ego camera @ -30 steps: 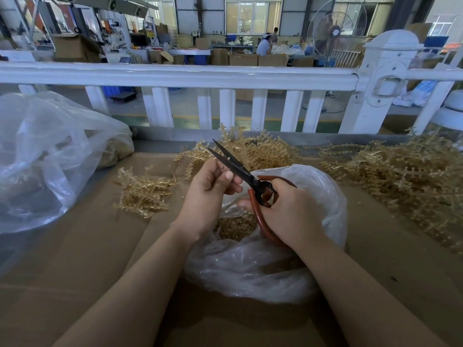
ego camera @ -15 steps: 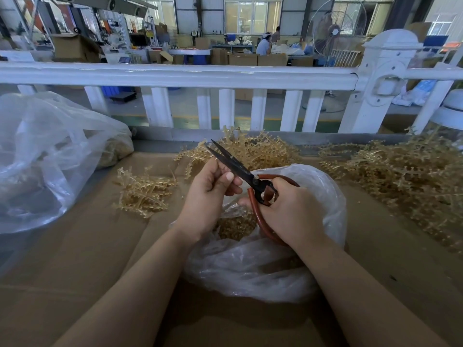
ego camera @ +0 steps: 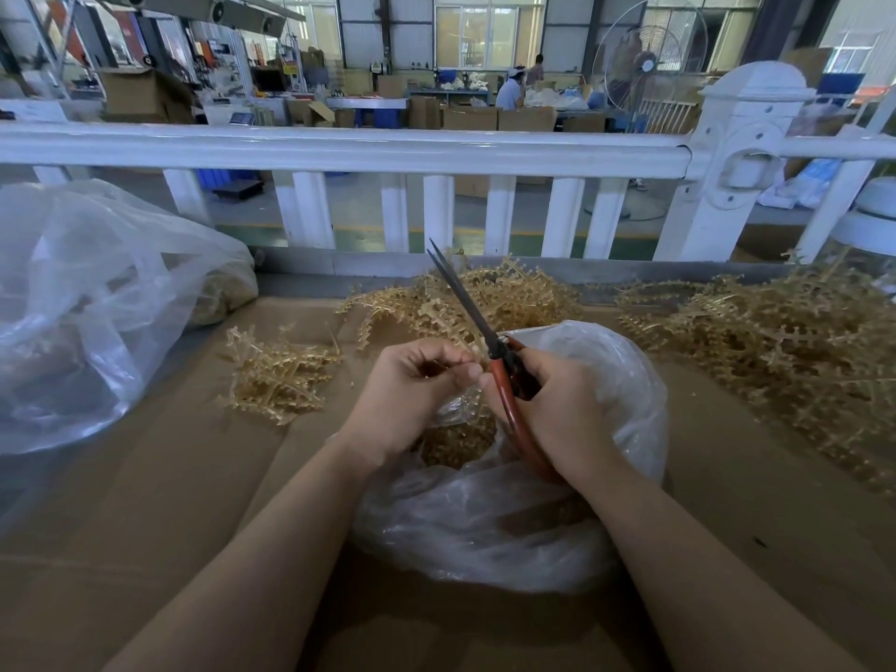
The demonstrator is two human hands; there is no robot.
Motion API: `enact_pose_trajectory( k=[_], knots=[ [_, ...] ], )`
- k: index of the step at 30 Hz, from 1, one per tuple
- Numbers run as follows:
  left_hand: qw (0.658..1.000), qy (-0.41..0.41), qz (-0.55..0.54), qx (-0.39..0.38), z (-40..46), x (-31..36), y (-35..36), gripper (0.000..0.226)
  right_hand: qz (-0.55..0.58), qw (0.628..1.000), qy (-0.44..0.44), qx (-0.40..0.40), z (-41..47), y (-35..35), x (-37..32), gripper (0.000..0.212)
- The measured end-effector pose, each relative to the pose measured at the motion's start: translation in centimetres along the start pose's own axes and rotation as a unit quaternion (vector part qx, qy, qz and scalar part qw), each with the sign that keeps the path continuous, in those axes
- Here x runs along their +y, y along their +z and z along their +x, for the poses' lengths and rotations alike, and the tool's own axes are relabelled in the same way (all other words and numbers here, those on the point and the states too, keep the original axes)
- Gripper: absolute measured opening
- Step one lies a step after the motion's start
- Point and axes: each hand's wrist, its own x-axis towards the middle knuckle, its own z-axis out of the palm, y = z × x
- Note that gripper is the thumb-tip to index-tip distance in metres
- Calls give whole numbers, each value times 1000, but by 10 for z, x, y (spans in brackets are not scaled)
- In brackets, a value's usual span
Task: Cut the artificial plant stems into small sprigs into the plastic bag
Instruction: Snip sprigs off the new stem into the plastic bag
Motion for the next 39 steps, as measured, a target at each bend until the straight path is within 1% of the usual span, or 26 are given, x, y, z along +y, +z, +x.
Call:
enact_pose_trajectory(
  k=[5, 9, 12, 14, 16, 18, 21, 24, 27, 29, 32, 33, 36, 37, 39],
  knots=[
    [1000, -13, -16, 10, -1, 0, -1, 7, 33, 999, 0, -7, 0, 2, -3, 9],
    [998, -40, -56, 5, -1, 2, -1, 6, 100, 995, 10, -1, -1, 1, -3, 18],
    [995, -47, -83, 0, -2, 4, 0, 11, 112, 994, 5, 1, -1, -1, -4, 22],
    [994, -49, -93, -2, -1, 3, 0, 12, 114, 994, -1, 1, -1, -1, -4, 23],
    [995, -47, -87, -8, -1, 3, -1, 8, 123, 992, 2, 3, -2, 0, -6, 18],
    [997, -34, -61, -20, -2, 3, -2, 9, 129, 992, 6, 8, -2, 0, -6, 8],
    [997, -35, -72, -6, -2, 2, -3, 3, 125, 992, -8, 31, -1, -2, -5, 6],
    [996, -41, -69, 31, 1, -1, -5, 14, 118, 992, -9, 33, -1, -3, -4, 9],
    [995, -49, -73, 41, 2, -1, -5, 17, 87, 995, -26, 26, -1, -1, -3, 20],
    [995, -53, -75, 45, 3, -2, -4, 15, 64, 997, -35, 18, -1, 1, -4, 19],
    [994, -37, -73, 66, 3, -3, -3, 14, 28, 999, -33, 22, -3, 2, 0, 9],
    [995, -26, -67, 75, 3, -3, -3, 13, -5, 999, -27, 29, -3, 2, 1, 13],
    [994, 2, -51, 100, 2, -1, -3, 13, -113, 993, -14, 37, -3, 2, 2, 51],
    [993, 7, -49, 107, 2, 0, -3, 13, -138, 990, -11, 38, -3, 1, 2, 59],
    [992, 17, -45, 119, 2, 2, -2, 14, -181, 982, -14, 45, -2, -1, 2, 64]
  ],
)
